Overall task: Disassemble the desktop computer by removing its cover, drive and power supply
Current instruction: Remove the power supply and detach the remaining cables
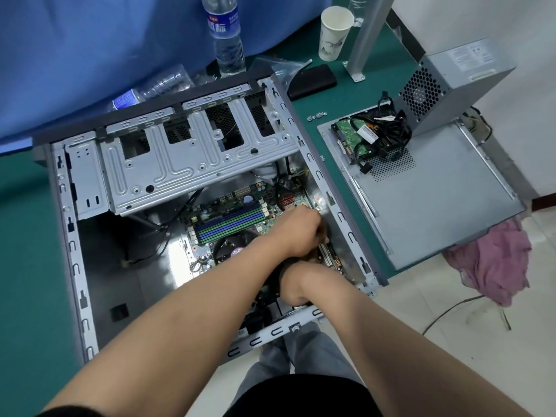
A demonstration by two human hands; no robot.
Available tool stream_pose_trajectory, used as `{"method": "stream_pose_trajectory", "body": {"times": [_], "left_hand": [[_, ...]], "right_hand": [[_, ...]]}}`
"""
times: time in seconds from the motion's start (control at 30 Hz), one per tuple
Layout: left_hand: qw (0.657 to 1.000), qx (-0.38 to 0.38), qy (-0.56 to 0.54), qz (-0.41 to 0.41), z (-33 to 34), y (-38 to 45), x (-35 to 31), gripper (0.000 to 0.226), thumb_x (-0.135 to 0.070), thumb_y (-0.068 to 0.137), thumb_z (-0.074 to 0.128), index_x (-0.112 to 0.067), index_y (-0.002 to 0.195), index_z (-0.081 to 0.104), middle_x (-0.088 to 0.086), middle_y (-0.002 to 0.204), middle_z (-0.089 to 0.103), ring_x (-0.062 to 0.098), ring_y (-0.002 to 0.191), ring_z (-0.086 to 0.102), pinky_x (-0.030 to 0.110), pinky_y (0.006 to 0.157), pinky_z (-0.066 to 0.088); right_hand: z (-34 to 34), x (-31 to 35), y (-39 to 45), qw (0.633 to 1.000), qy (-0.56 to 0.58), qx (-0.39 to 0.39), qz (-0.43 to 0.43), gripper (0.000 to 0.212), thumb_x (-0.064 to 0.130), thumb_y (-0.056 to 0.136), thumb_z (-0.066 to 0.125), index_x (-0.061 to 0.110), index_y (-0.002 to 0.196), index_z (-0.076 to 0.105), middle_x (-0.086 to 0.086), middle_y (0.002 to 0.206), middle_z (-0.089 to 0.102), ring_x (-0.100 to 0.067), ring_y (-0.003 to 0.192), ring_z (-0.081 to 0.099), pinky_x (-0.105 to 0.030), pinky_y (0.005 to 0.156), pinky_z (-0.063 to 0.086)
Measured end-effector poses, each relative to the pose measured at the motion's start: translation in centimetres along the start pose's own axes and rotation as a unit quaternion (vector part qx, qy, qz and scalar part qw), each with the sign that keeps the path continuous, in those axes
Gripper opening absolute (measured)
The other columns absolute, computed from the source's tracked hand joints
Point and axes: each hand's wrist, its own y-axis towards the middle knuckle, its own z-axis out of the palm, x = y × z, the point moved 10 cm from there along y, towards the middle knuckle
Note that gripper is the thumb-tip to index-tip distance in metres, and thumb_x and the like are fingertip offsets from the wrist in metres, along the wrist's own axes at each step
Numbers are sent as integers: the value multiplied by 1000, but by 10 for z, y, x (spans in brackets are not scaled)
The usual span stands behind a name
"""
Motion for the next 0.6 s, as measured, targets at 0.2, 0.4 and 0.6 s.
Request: {"method": "stream_pose_trajectory", "body": {"times": [0.2,0.4,0.6], "left_hand": [[996,19,-86,32,-1,-11,-12,14,-11,86,62,-11,89,76,5,90,74,21,89,67,33,85,50],[986,39,-161,20,-3,-14,-11,13,-4,86,61,-3,83,74,5,93,75,13,92,68,21,89,47],[980,33,-198,-14,-2,-17,-3,20,-3,85,63,-13,69,69,6,90,75,9,89,67,18,85,46]], "right_hand": [[0,-1,2,999,27,-20,-1,20,-5,86,40,1,97,55,-23,103,53,-31,88,55,-38,84,48],[-4,-4,-3,999,38,-26,8,26,-5,85,40,3,60,40,-11,66,43,-24,58,43,-33,69,41],[-6,-3,-8,999,36,-29,2,29,-6,86,38,4,59,37,-11,65,39,-21,54,38,-33,68,39]]}}
